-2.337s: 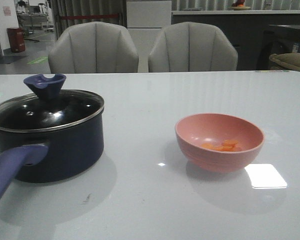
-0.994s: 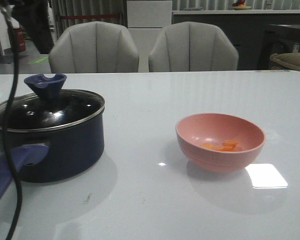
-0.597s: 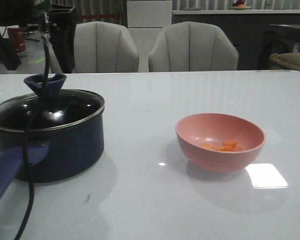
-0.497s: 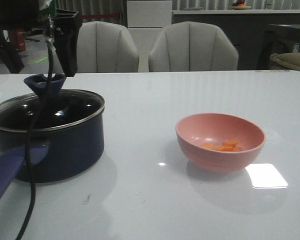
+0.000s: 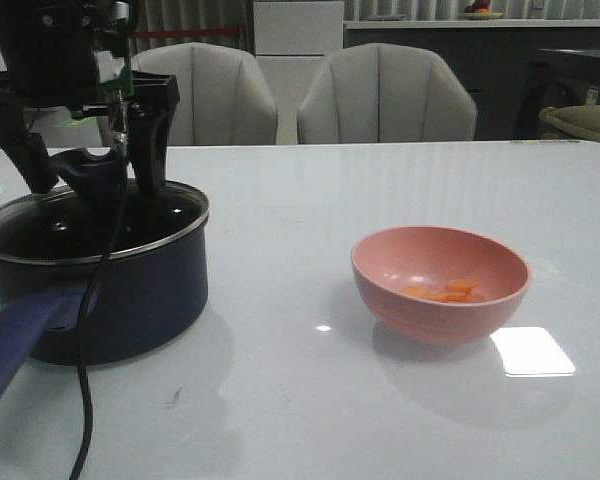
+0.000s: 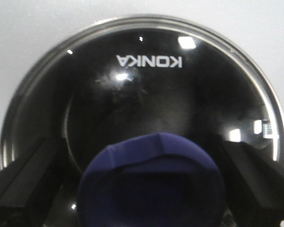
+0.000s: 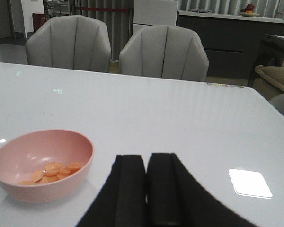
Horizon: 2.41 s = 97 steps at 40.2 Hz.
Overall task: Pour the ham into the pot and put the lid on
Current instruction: 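Lower the left gripper onto the purple lid knob and grasp it, then lift the glass lid off the saucepan with the left gripper, then set the glass lid down beside the saucepan and release it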
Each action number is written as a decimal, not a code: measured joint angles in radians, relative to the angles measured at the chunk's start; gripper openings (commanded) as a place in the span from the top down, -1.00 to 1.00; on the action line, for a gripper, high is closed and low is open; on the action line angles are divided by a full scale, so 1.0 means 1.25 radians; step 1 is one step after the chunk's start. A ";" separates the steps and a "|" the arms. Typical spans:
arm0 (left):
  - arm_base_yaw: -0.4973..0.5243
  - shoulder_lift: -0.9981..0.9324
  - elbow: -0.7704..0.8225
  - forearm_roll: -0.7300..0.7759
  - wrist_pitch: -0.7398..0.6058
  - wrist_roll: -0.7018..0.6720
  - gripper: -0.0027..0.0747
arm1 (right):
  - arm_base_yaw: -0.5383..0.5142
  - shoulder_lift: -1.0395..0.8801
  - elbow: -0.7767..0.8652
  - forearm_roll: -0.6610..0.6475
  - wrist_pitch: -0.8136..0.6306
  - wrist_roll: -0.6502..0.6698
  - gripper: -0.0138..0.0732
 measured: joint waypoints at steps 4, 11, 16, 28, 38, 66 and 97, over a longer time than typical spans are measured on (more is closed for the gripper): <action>0.000 0.000 0.000 -0.002 0.000 0.000 -0.36 | 0.000 0.000 0.000 0.000 0.000 0.000 0.34; -0.003 0.000 -0.003 -0.006 0.000 0.000 0.00 | 0.000 0.000 0.000 0.000 0.000 0.000 0.34; -0.003 0.000 -0.003 -0.006 0.000 0.000 0.02 | 0.000 0.000 0.000 0.000 0.000 0.000 0.34; -0.003 0.000 -0.013 -0.006 0.013 0.000 0.02 | 0.000 0.000 0.000 0.000 0.000 0.000 0.34; -0.003 -0.023 -0.021 0.029 0.030 0.000 0.02 | 0.000 0.000 0.000 0.000 0.000 0.000 0.34; 0.269 -0.167 0.049 0.119 0.058 0.104 0.02 | 0.000 0.000 0.000 0.000 0.000 0.000 0.34; 0.450 -0.106 0.355 -0.069 -0.251 0.287 0.01 | -0.001 0.000 0.000 0.000 0.000 0.000 0.34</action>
